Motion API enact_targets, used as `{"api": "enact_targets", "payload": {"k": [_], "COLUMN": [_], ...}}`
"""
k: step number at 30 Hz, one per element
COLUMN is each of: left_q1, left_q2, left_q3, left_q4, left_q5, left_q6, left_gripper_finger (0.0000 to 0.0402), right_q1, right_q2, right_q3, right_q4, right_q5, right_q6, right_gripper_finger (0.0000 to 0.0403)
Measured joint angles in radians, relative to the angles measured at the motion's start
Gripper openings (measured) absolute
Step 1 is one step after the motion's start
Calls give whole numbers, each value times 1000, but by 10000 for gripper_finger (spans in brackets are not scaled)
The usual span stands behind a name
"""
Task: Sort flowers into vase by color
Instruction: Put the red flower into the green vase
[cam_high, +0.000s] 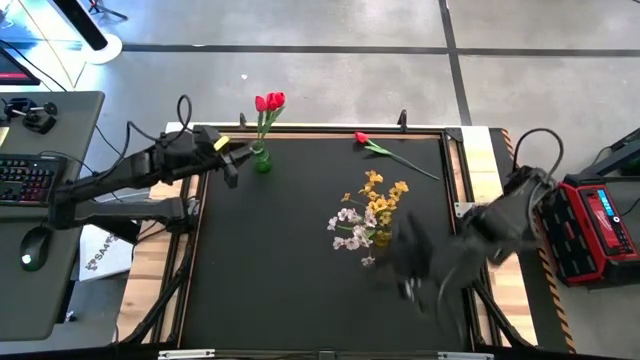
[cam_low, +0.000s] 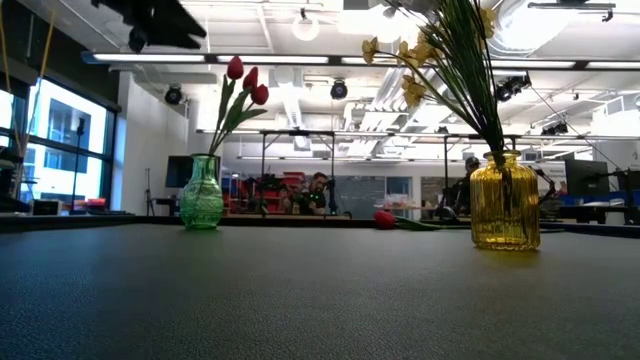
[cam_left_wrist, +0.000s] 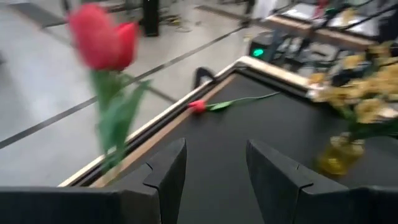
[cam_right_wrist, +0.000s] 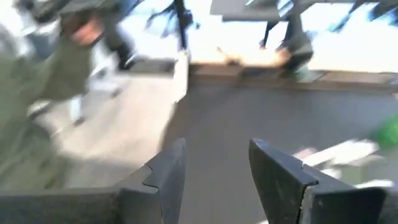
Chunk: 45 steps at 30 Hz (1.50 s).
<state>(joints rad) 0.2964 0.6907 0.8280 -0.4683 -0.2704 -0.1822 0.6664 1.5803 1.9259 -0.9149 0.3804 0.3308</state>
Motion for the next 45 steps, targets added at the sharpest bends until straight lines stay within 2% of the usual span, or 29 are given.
{"api": "enact_targets", "payload": {"k": [4, 7, 11, 16, 21, 26, 34, 39, 45], "left_q1": [-69, -103, -132, -145, -169, -204, -269, -299, -327], "left_q2": [0, 10, 34, 70, 103, 125, 127, 127, 127], "left_q3": [0, 0, 0, 0, 0, 0, -45, -92, -163], "left_q4": [30, 34, 33, 32, 26, 19, 25, 35, 132], "left_q5": [0, -9, -51, -63, -63, -71, -142, -188, -188], "left_q6": [1, 15, 20, 38, 39, 46, 40, -8, -20], "left_gripper_finger": [156, 156, 156, 156, 156, 156, 156, 156, 156], "right_q1": [-146, -325, -605, -929, -1134, -1240, -1340, -1392, -1415], "right_q2": [-1, -2, 0, 0, 0, 0, 1, 0, 0], "right_q3": [152, 217, 235, 194, 109, -13, -210, -349, -547], "right_q4": [-104, -265, -406, -401, -401, -402, -371, -272, -84], "right_q5": [119, 112, 17, -181, -217, -299, -303, -336, -417], "right_q6": [-31, -25, -62, -151, -182, -237, -239, -252, -270], "right_gripper_finger": [165, 165, 165, 165, 165, 165, 165, 165, 165]}}
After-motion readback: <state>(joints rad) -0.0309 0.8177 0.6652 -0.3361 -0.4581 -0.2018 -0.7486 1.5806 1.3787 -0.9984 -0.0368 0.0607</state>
